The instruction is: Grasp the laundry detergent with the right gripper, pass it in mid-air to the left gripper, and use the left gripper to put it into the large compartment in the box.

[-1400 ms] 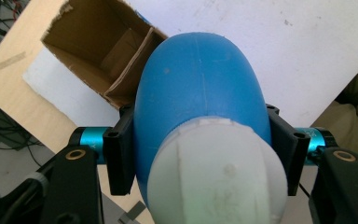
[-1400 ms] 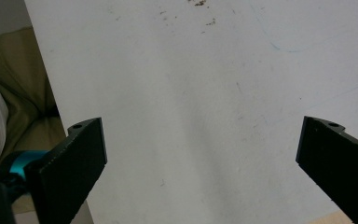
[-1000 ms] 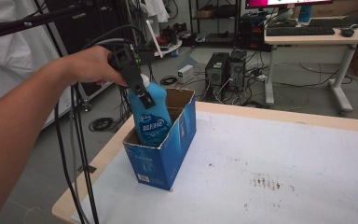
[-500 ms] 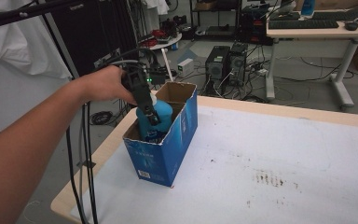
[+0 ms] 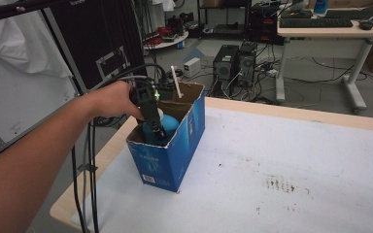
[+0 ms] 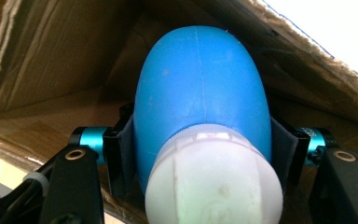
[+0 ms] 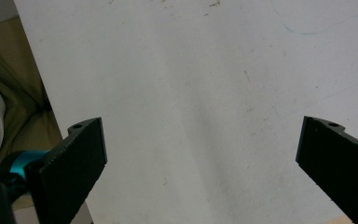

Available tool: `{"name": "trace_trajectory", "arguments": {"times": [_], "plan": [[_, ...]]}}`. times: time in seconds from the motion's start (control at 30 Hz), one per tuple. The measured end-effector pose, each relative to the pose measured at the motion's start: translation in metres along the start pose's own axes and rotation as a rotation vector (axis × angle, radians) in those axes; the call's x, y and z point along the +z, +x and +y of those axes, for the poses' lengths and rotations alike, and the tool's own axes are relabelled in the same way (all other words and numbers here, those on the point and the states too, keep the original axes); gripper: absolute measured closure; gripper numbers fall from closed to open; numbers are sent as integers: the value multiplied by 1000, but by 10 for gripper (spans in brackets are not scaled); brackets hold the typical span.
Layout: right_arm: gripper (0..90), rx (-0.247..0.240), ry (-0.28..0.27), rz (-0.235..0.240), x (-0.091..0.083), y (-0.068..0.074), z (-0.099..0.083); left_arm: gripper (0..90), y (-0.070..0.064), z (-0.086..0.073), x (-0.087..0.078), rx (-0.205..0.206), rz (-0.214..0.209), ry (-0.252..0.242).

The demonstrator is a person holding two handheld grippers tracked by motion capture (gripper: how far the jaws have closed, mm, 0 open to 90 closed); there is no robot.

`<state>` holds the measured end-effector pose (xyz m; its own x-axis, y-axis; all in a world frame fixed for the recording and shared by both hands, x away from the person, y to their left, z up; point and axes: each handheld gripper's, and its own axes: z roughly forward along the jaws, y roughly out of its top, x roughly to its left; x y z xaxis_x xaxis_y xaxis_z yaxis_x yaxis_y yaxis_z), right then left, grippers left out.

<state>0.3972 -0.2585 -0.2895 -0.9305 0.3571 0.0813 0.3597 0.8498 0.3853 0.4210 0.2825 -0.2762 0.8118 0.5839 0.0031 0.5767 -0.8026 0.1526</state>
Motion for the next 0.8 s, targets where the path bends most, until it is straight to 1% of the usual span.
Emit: {"name": "trace_trajectory", "arguments": {"times": [0.1, 0.23, 0.27, 0.33, 0.4, 0.43, 0.5, 0.63, 0.7, 0.73, 0.77, 0.8], "plan": [[8, -2, 0, 1, 0, 0, 0, 377, 1, 0, 0, -2, -1, -2], [8, 0, 3, 3, 2, 1, 2, 374, 1, -2, 1, -19, -8, -16], [8, -8, 4, 4, 2, 1, 3, 370, 2, -3, 0, -25, -12, -25], [8, -10, 3, 4, 3, 1, 3, 312, 3, -4, -4, -41, -8, -50], [8, -11, 5, 3, 3, 1, 3, 277, 4, -7, -9, -54, -6, -89], [8, -9, 5, 3, 4, 2, 3, 241, 4, -8, -12, -59, -13, -108], [8, -10, 5, 3, 4, 2, 4, 232, 3, -10, -18, -78, -14, -153], [8, -11, 7, 4, 4, 3, 5, 232, 0, -11, -34, -79, 11, -182], [8, -13, 5, 2, 4, 3, 5, 232, -1, -11, -42, -81, 12, -200], [8, -13, 5, 2, 4, 3, 5, 232, -1, -11, -42, -81, 12, -200], [9, -14, 0, 4, 4, 3, 6, 232, -3, -9, -54, -94, 28, -237], [8, -13, 0, 3, 4, 3, 6, 232, -5, -8, -58, -104, 39, -248]]}}
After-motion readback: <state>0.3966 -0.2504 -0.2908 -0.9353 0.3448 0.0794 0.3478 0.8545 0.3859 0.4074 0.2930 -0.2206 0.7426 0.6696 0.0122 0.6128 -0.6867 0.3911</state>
